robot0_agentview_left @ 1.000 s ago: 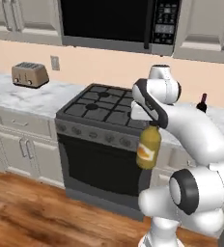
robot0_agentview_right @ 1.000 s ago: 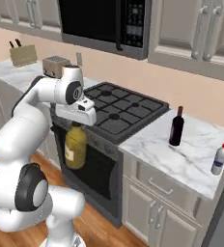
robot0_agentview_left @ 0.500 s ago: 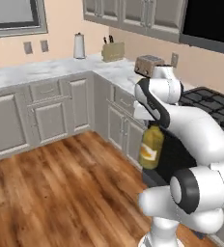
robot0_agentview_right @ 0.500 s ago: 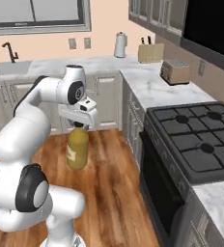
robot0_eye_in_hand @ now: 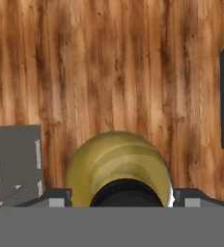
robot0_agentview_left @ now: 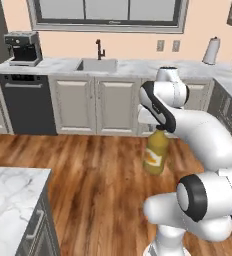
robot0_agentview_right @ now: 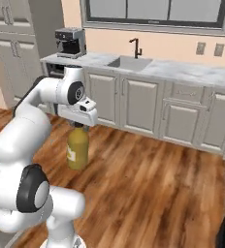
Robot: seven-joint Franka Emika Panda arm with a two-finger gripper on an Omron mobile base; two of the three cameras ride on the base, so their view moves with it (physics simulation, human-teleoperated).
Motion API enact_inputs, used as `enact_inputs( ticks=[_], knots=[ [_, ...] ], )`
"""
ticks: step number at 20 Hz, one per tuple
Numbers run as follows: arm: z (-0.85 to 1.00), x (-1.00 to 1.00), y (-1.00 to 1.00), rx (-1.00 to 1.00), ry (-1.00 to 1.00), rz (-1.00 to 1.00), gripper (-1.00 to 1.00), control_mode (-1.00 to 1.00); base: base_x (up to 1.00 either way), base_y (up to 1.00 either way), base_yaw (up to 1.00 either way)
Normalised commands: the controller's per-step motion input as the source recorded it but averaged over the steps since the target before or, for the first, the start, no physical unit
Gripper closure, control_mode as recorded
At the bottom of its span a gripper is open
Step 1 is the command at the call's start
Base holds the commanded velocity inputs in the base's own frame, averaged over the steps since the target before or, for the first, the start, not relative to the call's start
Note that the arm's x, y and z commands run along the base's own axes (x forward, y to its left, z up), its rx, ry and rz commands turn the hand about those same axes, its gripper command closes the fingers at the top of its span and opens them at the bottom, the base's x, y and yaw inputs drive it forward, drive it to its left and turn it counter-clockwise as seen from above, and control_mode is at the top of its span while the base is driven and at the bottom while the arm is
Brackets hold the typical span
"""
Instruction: Place the drinks on the dining counter in a tight cluster.
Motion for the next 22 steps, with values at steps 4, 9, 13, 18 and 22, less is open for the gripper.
enact_inputs(
  ticks=[4,9,13,18,22],
  knots=[
    [0.00,0.00,0.00,0.00,0.00,0.00,1.00,1.00,0.16,0.01,0.83],
    [0.00,0.00,0.00,0.00,0.00,0.00,1.00,1.00,0.43,-0.22,0.53],
    [0.00,0.00,0.00,0.00,0.00,0.00,1.00,1.00,0.47,-0.29,0.46],
    [0.00,0.00,0.00,0.00,0.00,0.00,1.00,1.00,0.53,-0.37,0.32],
    [0.00,0.00,0.00,0.00,0.00,0.00,1.00,1.00,0.56,-0.39,0.29]
  ],
)
